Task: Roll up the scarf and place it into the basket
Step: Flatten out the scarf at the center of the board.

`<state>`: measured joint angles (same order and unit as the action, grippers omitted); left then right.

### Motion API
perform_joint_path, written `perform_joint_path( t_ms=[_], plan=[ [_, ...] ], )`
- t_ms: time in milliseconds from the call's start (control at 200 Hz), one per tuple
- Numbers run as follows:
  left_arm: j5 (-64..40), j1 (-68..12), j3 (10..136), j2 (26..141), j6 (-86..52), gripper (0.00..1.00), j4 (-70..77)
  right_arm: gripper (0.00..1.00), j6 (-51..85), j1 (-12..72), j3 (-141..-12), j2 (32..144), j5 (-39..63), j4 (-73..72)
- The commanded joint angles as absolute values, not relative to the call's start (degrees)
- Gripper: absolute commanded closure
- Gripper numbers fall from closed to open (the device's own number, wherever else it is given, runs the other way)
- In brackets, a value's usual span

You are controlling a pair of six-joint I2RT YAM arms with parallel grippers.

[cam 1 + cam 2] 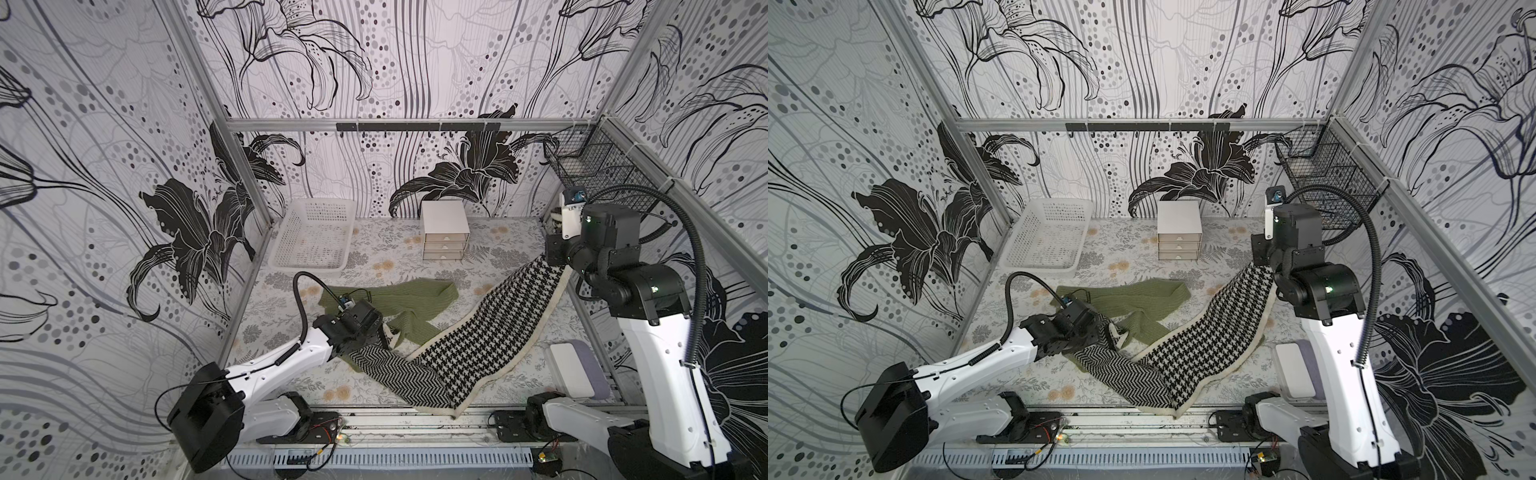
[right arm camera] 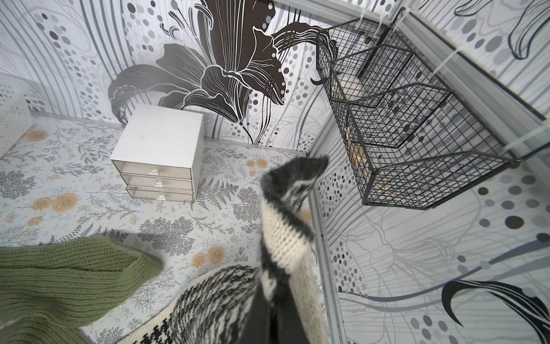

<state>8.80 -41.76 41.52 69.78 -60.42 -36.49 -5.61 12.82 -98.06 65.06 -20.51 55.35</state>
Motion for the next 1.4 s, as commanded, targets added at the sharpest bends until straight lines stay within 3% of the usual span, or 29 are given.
perform_joint_path(
  t_ms=[0,145,285,496,566,756,891,1001,1036,1116,1181,1391],
  plan=[
    [9.3,-41.9,42.9,68.1,-59.4,0.87,-35.7,1.0,-5.0,12.7,-98.8,64.3,-19.1,56.2],
    [14.8,-41.8,45.3,59.0,-59.2,1.0,-45.2,1.0,-3.8,12.7,-101.8,63.8,-12.8,55.5],
    [19.3,-39.0,50.5,49.4,-55.7,1.0,-54.4,1.0,-1.3,12.7,-106.8,63.4,1.2,52.4],
    [40.8,-36.2,73.7,45.7,-47.0,1.0,-74.2,1.0,6.1,12.7,-113.2,64.4,27.0,42.6],
    [45.7,-36.2,83.4,46.9,-42.7,1.0,-77.7,1.0,9.2,12.7,-115.1,64.2,29.7,39.2],
    [36.2,-36.2,94.9,54.7,-33.0,1.0,-73.7,1.0,2.3,12.7,-125.0,68.3,9.4,51.7],
    [29.0,-34.8,87.9,62.6,-32.3,1.0,-63.7,1.0,-6.0,12.7,-118.2,72.3,-13.0,54.2],
    [11.5,-29.0,77.1,70.5,-35.1,0.97,-44.6,1.0,-11.4,11.8,-114.1,78.4,-30.6,54.4],
    [6.4,-27.9,74.1,74.1,-36.7,0.87,-38.1,1.0,-11.2,11.1,-113.8,79.6,-31.3,54.5],
    [4.3,-26.4,73.8,81.6,-38.4,0.26,-35.0,1.0,-10.3,10.0,-113.8,80.5,-31.2,53.2],
    [3.9,-24.0,73.3,83.3,-38.8,0.02,-35.4,1.0,-11.0,8.8,-115.5,81.0,-34.3,52.6],
    [0.1,-10.9,64.7,77.6,-38.3,0.01,-39.8,1.0,-12.5,7.0,-118.7,83.8,-35.0,52.7]
  ],
)
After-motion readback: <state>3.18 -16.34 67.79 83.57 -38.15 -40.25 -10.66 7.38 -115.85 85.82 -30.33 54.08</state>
